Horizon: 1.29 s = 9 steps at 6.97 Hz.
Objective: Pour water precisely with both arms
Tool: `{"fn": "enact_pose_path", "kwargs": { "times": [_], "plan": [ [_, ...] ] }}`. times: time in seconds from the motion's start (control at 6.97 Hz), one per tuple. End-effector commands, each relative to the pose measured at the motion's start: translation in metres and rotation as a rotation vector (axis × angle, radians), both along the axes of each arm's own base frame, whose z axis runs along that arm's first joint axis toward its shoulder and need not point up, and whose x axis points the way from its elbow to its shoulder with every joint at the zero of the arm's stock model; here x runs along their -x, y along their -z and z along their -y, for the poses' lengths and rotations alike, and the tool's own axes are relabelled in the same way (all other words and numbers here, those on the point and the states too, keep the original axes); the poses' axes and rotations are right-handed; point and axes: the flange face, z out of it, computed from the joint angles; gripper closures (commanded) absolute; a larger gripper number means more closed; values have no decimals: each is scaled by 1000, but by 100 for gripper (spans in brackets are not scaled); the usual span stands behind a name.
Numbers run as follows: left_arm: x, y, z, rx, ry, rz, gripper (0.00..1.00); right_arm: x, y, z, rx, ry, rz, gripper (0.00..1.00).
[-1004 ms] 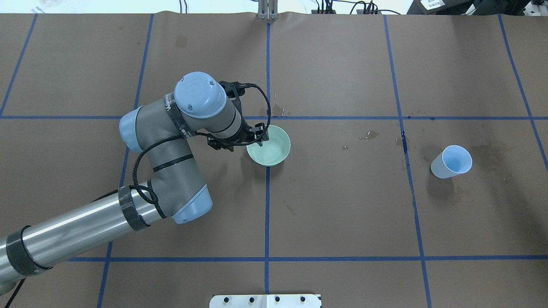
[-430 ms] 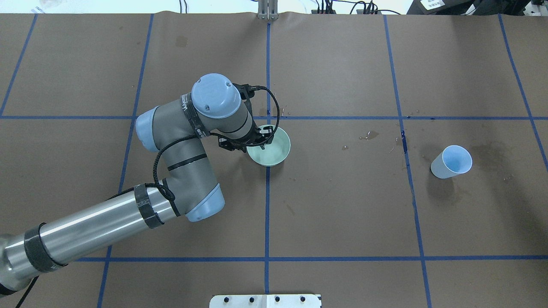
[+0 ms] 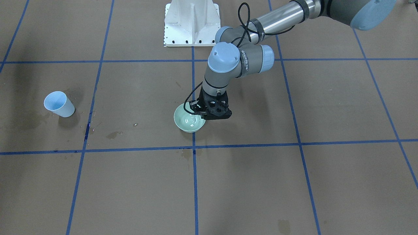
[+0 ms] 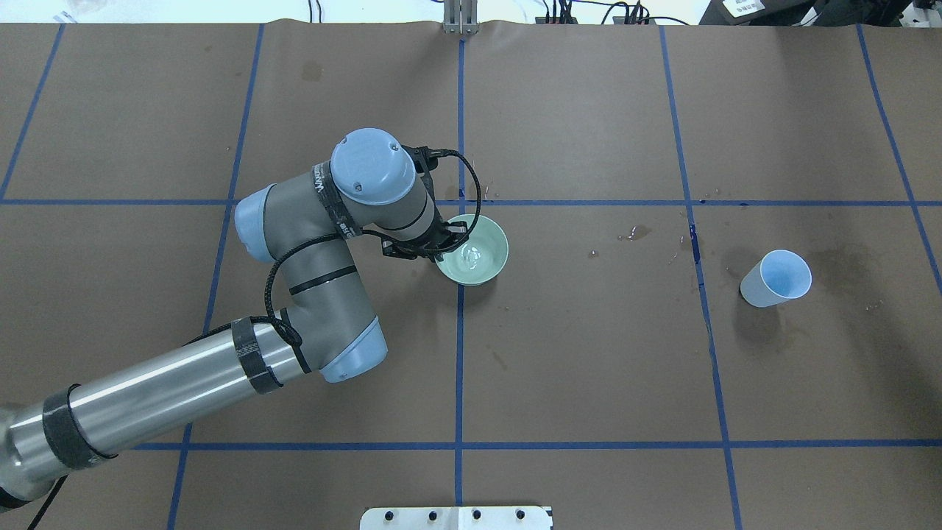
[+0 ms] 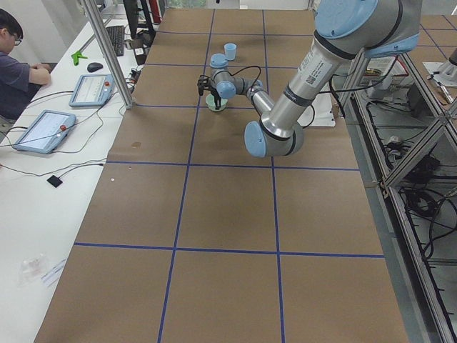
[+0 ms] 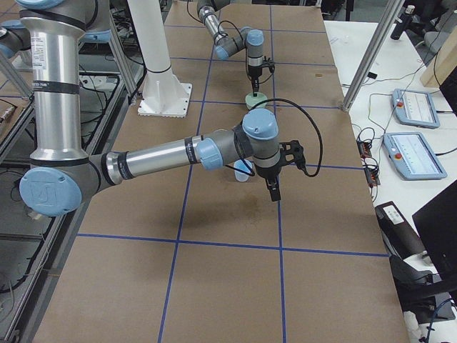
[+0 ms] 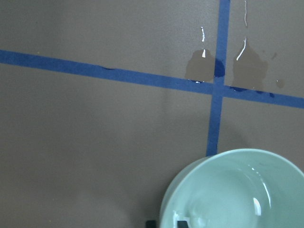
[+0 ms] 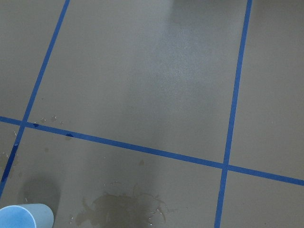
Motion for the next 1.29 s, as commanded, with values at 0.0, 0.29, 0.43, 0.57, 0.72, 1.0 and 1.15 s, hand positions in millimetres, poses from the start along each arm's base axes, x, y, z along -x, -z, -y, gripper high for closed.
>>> {"fn": "enact_pose_path", "kwargs": {
  "times": [0.0,0.29,0.43,0.57,0.72,1.0,1.15],
  "plan": [
    [25,19,5,1,10,-42,100,-1,-1,-1,4,-3,0,0],
    [101,-3,31,73,-1,-66,100,-3,1,-1,0,-4,4,0],
    [152,-30,37,62,-6,-74,100,-6,0,-2,5,-5,19,0],
    [213,-83,41,27,-42,-54,100,-6,-3,-4,12,-1,22,0],
    [269,-127,43,-6,-62,-33,100,-6,-7,-7,17,5,22,0],
    [351,-208,32,-56,-107,15,100,-6,-7,-7,42,6,25,0],
    [378,-244,16,-72,-129,48,100,-6,-6,-8,41,6,25,0]
  ]
}}
